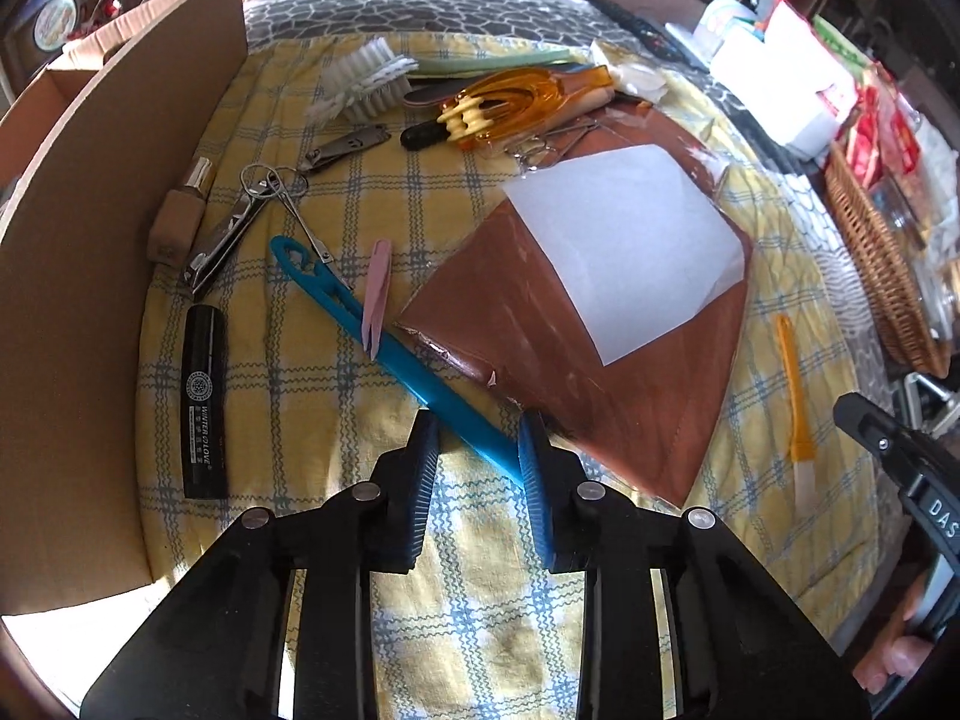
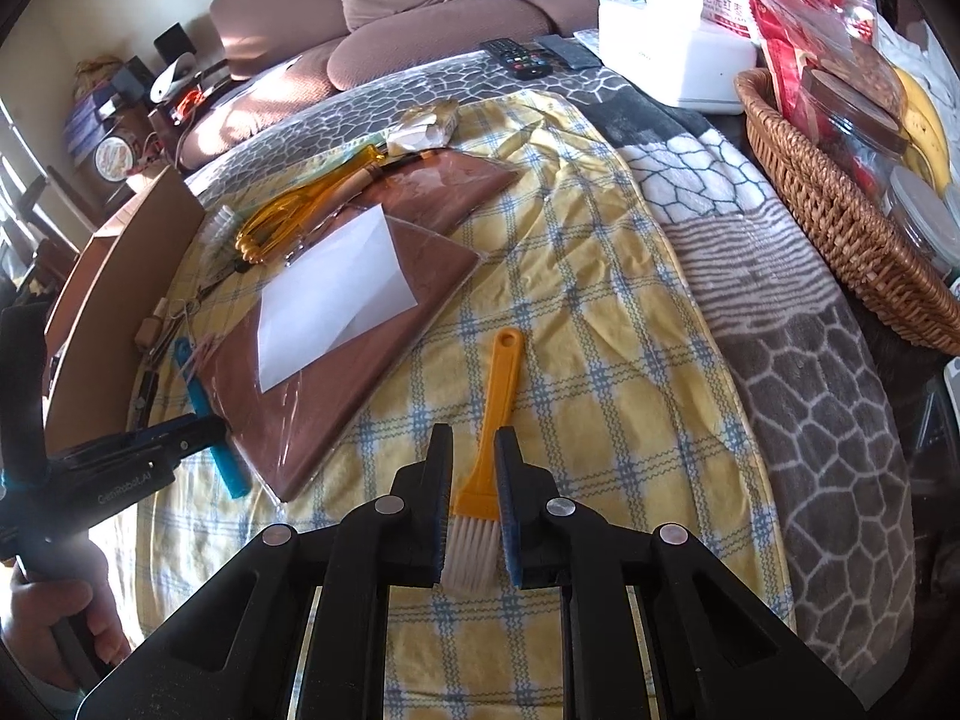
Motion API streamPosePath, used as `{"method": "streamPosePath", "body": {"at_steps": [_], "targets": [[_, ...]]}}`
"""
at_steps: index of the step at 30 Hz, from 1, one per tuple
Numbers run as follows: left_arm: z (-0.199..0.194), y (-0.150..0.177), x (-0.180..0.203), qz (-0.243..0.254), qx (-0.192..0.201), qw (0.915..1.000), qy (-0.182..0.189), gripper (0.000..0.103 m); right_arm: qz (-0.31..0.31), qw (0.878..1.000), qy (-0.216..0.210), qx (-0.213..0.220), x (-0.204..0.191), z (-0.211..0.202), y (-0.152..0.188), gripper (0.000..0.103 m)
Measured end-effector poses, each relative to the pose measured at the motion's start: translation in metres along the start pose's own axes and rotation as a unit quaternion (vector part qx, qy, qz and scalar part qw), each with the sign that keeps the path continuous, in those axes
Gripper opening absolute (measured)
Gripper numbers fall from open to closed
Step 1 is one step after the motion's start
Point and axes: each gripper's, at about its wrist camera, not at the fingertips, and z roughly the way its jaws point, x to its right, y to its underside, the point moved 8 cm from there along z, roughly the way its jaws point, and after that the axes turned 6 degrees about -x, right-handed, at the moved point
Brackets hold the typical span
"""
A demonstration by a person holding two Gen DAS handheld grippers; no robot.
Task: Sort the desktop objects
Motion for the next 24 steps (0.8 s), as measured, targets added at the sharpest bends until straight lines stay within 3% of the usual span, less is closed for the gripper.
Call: {"method": "streamPosePath", "body": {"at_steps": [5,7,11,14,18,20,21,23,24], "targets": [[-0.002,0.001,-0.003,0.001,0.002,1.0000,0.001,0.020,0.030,0.999,0.011,-0.006,0.019,0.002,0.001,0.018],[-0.003,0.003,-0.003,0.004,0.000,1.0000,0.004,0.019,0.046,0.999,0.002,-0.020,0.025,0.009,0.005,0.031],[-0.007,0.009,-0.006,0.011,-0.001,0.9999,0.006,0.015,0.036,0.999,0.006,-0.033,0.020,0.016,0.009,0.033],[-0.009,0.012,-0.008,0.009,-0.002,0.9999,0.010,0.014,0.018,0.999,0.017,-0.043,0.011,0.022,0.012,0.044],[-0.009,0.012,-0.008,0.006,-0.002,0.9999,-0.011,0.017,-0.016,0.997,0.060,-0.055,0.005,0.033,0.017,0.040],[-0.008,0.013,-0.004,0.013,-0.001,0.9997,-0.018,0.034,-0.033,0.995,0.079,-0.055,0.004,0.034,0.019,0.036],[-0.006,0.013,-0.001,0.020,-0.002,0.9996,-0.022,0.034,-0.037,0.995,0.080,-0.054,0.003,0.034,0.019,0.024],[-0.003,0.015,0.002,0.035,0.001,0.9990,-0.029,0.022,-0.038,0.995,0.076,-0.050,0.002,0.032,0.019,0.021],[-0.003,0.015,0.002,0.039,0.005,0.9987,-0.032,0.021,-0.037,0.995,0.074,-0.050,0.002,0.032,0.019,0.021]]}}
